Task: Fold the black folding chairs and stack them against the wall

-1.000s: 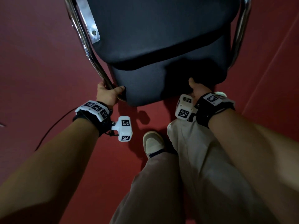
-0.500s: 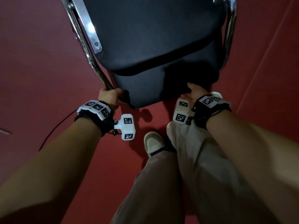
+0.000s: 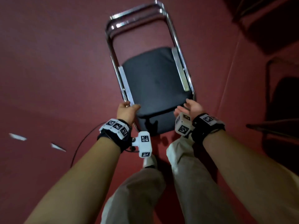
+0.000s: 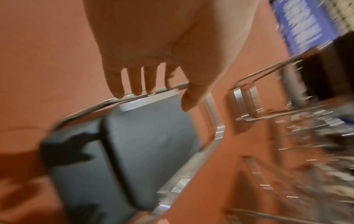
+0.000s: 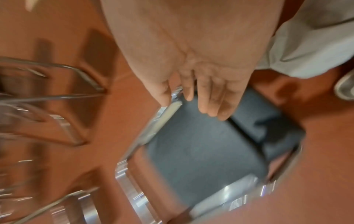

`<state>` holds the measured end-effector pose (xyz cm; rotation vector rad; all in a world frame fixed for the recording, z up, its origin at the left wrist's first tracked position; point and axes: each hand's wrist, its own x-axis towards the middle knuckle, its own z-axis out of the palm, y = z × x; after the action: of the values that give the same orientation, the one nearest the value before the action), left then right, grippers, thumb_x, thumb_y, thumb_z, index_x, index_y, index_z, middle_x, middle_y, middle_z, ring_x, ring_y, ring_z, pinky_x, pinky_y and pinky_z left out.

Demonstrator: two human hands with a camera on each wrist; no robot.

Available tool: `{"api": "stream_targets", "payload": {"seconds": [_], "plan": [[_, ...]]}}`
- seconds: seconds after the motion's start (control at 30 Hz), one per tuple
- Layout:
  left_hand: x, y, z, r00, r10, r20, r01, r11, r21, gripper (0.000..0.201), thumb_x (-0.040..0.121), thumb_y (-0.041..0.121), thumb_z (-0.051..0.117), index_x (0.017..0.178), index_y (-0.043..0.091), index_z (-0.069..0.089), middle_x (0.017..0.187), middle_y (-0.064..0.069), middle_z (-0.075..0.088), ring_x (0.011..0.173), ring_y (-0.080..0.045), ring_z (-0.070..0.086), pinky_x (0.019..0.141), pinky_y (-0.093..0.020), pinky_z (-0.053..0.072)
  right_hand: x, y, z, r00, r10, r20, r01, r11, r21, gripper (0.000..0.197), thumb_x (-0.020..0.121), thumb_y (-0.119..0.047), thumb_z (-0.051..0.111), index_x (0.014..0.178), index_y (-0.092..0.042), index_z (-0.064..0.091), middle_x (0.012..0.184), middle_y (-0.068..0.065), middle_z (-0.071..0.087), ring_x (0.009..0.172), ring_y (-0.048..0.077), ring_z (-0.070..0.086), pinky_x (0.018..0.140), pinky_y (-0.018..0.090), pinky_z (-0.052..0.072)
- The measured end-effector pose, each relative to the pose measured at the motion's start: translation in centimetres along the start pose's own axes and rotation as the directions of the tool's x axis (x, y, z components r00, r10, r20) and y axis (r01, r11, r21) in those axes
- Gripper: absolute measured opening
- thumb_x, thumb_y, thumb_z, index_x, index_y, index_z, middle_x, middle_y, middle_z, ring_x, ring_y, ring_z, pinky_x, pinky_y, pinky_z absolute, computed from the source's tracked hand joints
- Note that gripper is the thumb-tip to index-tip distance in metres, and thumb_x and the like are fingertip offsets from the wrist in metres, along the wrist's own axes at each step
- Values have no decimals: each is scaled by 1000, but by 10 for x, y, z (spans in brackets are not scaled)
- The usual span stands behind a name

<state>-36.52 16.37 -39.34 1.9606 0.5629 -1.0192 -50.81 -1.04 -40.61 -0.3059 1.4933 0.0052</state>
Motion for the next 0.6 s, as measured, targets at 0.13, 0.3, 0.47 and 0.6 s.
{"api": "stream_targets", "payload": {"seconds": [0.13,0.3,0.47,0.6], "plan": [[-78,87,-46,994,107,-5,-107,989,-97,47,88,14,73,130,14,52,119,-4,61,84,-6,55,91,-39,50,-124,-51,39,996,-73,47,68,992,103,23,101,-29,50,90,-9,49,98,16,56,87,28,58,74,41,51],[-158,161,-99,984,173,44,-162,968,-190,30,91,15,67,117,18,52,117,-6,62,80,-8,55,77,-34,47,-253,-72,75,983,-159,88,141,973,185,24,100,-29,52,84,-11,47,92,14,58,81,26,59,70,39,52],[-233,217,-142,949,282,141,-247,943,-222,35,91,13,67,123,14,54,110,-7,64,77,-11,58,69,-31,45,-365,-73,78,960,-259,103,217,927,306,25,97,-26,55,79,-12,49,86,13,59,76,27,59,75,39,51],[-291,250,-143,887,372,273,-326,924,-200,36,90,12,67,124,6,57,90,-5,58,74,-14,53,58,-27,38,-438,-83,50,926,-371,69,309,850,426,19,96,-24,56,84,-10,49,88,14,59,73,30,58,61,39,54]]}}
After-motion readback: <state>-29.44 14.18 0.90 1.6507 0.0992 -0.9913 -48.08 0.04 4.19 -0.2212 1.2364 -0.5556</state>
